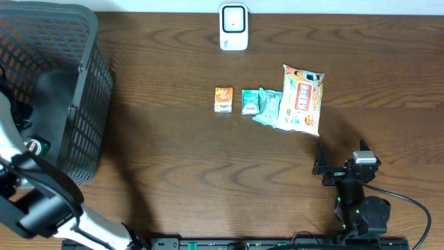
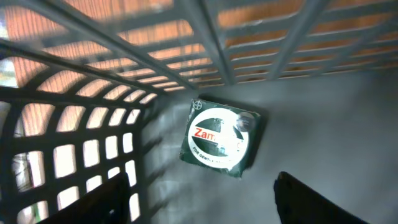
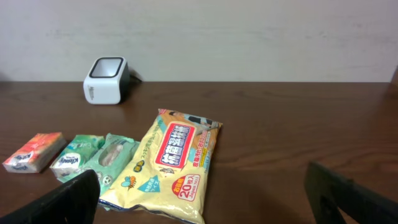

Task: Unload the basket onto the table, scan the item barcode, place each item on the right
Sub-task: 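Return the left gripper into the basket toward the green Zam-Buk tin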

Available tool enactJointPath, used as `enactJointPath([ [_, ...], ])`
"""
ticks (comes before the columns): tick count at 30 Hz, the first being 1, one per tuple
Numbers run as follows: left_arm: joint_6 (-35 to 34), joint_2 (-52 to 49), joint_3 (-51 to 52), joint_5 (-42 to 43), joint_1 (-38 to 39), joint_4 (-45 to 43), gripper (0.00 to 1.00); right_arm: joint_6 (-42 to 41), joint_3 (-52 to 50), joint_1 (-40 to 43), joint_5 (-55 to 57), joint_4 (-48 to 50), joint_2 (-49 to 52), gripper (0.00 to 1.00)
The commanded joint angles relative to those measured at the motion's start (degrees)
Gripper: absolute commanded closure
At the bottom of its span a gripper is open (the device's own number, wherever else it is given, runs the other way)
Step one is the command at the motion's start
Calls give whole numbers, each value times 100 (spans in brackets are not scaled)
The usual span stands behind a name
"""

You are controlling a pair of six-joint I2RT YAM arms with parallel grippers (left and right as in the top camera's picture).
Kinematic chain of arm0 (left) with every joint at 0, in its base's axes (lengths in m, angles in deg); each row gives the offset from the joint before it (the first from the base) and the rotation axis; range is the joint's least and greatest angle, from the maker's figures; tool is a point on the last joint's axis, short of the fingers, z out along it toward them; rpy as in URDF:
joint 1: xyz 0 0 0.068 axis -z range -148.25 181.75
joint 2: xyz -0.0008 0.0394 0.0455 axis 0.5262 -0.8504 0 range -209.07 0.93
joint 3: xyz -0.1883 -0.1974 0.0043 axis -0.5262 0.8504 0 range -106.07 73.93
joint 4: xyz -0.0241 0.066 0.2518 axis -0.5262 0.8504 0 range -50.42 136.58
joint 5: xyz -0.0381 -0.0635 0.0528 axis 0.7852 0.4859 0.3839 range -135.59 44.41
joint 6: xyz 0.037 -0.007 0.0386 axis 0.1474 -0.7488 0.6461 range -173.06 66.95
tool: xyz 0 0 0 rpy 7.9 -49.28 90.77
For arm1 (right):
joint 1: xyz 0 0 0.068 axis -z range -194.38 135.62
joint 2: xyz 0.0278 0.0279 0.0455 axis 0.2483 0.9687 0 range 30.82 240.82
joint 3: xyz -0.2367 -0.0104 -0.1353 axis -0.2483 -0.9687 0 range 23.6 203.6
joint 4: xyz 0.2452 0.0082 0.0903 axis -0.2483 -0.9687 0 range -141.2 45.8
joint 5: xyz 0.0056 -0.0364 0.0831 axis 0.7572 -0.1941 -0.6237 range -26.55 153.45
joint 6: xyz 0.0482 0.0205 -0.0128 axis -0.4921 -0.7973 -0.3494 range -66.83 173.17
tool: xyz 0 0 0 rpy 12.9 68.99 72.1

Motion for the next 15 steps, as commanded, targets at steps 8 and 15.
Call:
enactJointPath([
  [8,-256,-780,33,199,-72,79,7,44,-11,17,4,-15,-31,1],
  [15,-262,-1080,68,260,-83,35,7,44,-11,17,4,-15,-31,1],
])
